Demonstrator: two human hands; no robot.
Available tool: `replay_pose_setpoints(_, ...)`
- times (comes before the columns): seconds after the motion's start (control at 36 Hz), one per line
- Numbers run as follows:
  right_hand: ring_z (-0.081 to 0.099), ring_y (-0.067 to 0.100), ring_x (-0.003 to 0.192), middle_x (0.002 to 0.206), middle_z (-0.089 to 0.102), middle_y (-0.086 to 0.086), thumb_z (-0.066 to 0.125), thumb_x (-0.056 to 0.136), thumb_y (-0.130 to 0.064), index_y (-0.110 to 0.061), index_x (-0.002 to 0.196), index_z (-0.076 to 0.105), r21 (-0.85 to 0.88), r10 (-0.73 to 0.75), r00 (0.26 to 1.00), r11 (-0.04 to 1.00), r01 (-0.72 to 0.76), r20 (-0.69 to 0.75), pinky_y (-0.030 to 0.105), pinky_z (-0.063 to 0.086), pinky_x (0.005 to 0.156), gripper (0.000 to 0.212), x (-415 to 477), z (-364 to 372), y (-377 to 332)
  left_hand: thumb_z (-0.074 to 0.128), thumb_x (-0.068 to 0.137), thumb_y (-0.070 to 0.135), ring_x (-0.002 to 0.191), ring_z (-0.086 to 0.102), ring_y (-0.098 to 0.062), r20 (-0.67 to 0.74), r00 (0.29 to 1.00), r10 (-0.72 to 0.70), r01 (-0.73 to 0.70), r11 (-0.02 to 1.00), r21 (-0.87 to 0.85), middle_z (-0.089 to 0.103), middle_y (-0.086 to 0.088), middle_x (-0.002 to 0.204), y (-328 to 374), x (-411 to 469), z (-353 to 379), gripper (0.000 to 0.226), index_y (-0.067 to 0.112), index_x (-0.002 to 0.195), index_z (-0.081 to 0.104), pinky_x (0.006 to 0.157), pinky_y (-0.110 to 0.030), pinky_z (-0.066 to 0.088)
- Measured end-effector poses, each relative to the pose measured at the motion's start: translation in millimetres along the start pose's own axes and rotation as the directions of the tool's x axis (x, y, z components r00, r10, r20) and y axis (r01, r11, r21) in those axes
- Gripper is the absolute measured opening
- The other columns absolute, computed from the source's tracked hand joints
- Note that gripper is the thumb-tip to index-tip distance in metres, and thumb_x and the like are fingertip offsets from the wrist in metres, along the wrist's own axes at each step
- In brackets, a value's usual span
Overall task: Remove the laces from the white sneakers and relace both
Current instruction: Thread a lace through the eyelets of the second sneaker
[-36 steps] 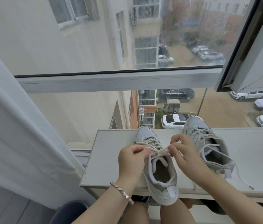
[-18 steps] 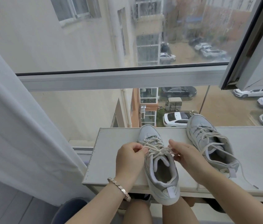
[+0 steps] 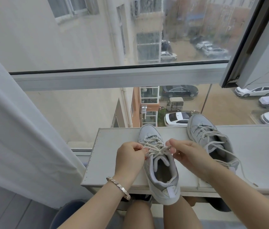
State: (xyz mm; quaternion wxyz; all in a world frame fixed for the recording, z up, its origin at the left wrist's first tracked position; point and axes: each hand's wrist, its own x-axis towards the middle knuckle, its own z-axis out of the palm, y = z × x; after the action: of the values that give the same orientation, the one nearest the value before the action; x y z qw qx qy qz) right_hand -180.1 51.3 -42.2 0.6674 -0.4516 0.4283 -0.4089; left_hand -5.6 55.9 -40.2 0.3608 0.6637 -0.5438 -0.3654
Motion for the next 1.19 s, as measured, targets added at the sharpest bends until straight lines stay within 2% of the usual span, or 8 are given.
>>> replay_pose_setpoints(0.11, 0.038, 0.015, 0.068, 0.071, 0.047, 0.002, 0.056, 0.079, -0.029, -0.014, 0.06, 0.053, 0.109, 0.133, 0.991, 0.986, -0.13, -0.021, 0.025, 0.035, 0.069, 0.025, 0, 0, 0, 0.067, 0.082, 0.011, 0.063, 0.065, -0.012, 0.003, 0.999, -0.04, 0.04, 0.999, -0.033, 0.064, 0.006, 0.053, -1, 0, -1, 0.034, 0.024, 0.051, 0.062, 0.056, -0.022, 0.046)
replay_pose_setpoints(0.33, 0.035, 0.014, 0.055, 0.066, 0.043, 0.005, 0.058, 0.088, -0.028, -0.016, 0.052, 0.038, -0.754, -0.008, 1.0, 0.656, -0.016, -0.028, 0.025, 0.032, 0.057, 0.043, 5, 2, -14, 0.069, 0.08, 0.006, 0.05, 0.063, -0.003, 0.003, 0.995, -0.098, 0.098, 0.992, -0.075, 0.065, 0.006, 0.051, -1, 5, -3, 0.032, 0.019, 0.05, 0.063, 0.044, -0.01, 0.04)
replay_pose_setpoints(0.56, 0.041, 0.011, 0.065, 0.062, 0.045, -0.002, 0.042, 0.09, -0.001, -0.01, 0.06, 0.052, 0.089, 0.039, 0.994, 0.996, -0.03, -0.102, 0.023, 0.037, 0.069, 0.033, -7, -7, 8, 0.065, 0.081, 0.003, 0.052, 0.066, -0.009, 0.025, 0.993, -0.119, 0.121, 0.987, -0.107, 0.067, 0.0, 0.056, -5, 4, 1, 0.032, 0.018, 0.052, 0.065, 0.05, -0.017, 0.045)
replay_pose_setpoints(0.67, 0.04, 0.014, 0.066, 0.066, 0.045, 0.001, 0.043, 0.076, -0.005, -0.01, 0.059, 0.047, 0.652, 0.098, 0.993, 0.757, -0.034, -0.063, 0.028, 0.034, 0.074, 0.018, -9, -5, 22, 0.066, 0.081, 0.004, 0.055, 0.065, -0.012, 0.011, 0.995, -0.102, 0.102, 0.988, -0.114, 0.064, 0.004, 0.048, -7, 1, 5, 0.044, 0.021, 0.041, 0.063, 0.058, -0.024, 0.048)
replay_pose_setpoints(0.81, 0.04, 0.015, 0.064, 0.065, 0.047, 0.003, 0.045, 0.068, -0.001, -0.012, 0.052, 0.043, 0.808, 0.159, 0.975, 0.588, 0.031, -0.153, 0.026, 0.035, 0.07, 0.019, -4, -3, 29, 0.067, 0.081, 0.004, 0.057, 0.064, -0.013, -0.008, 0.996, -0.083, 0.082, 0.989, -0.122, 0.063, 0.005, 0.047, -9, 0, 8, 0.042, 0.021, 0.042, 0.063, 0.058, -0.028, 0.05)
replay_pose_setpoints(0.97, 0.056, 0.018, 0.081, 0.084, 0.059, 0.005, 0.052, 0.091, -0.034, -0.009, 0.082, 0.06, 0.231, 0.215, 0.922, 0.962, -0.144, -0.321, 0.029, 0.047, 0.077, 0.027, -6, -8, 25, 0.066, 0.085, 0.018, 0.078, 0.065, -0.02, 0.001, 0.999, -0.052, 0.052, 0.996, -0.079, 0.066, 0.0, 0.072, -10, -2, 4, 0.016, 0.021, 0.069, 0.064, 0.072, -0.039, 0.054)
replay_pose_setpoints(1.08, 0.062, 0.008, 0.094, 0.104, 0.062, -0.004, 0.067, 0.075, -0.048, -0.029, 0.109, 0.053, -0.292, 0.148, 0.956, 0.93, -0.222, -0.255, 0.023, 0.05, 0.077, 0.042, -17, -13, 24, 0.061, 0.08, 0.048, 0.09, 0.057, -0.013, 0.159, 0.978, -0.131, 0.125, 0.991, 0.045, 0.053, 0.007, 0.098, -17, -14, 2, 0.037, 0.025, 0.106, 0.047, 0.081, -0.038, 0.052)
replay_pose_setpoints(1.19, 0.064, 0.001, 0.082, 0.092, 0.067, -0.011, 0.071, 0.074, -0.043, -0.039, 0.094, 0.061, -0.517, 0.015, 0.968, 0.843, -0.146, -0.249, 0.019, 0.053, 0.07, 0.022, -21, -6, 22, 0.06, 0.079, 0.054, 0.082, 0.047, -0.003, 0.196, 0.978, -0.074, 0.004, 0.942, 0.335, 0.043, 0.01, 0.097, -21, -24, 8, 0.036, 0.028, 0.091, 0.039, 0.062, -0.018, 0.036)
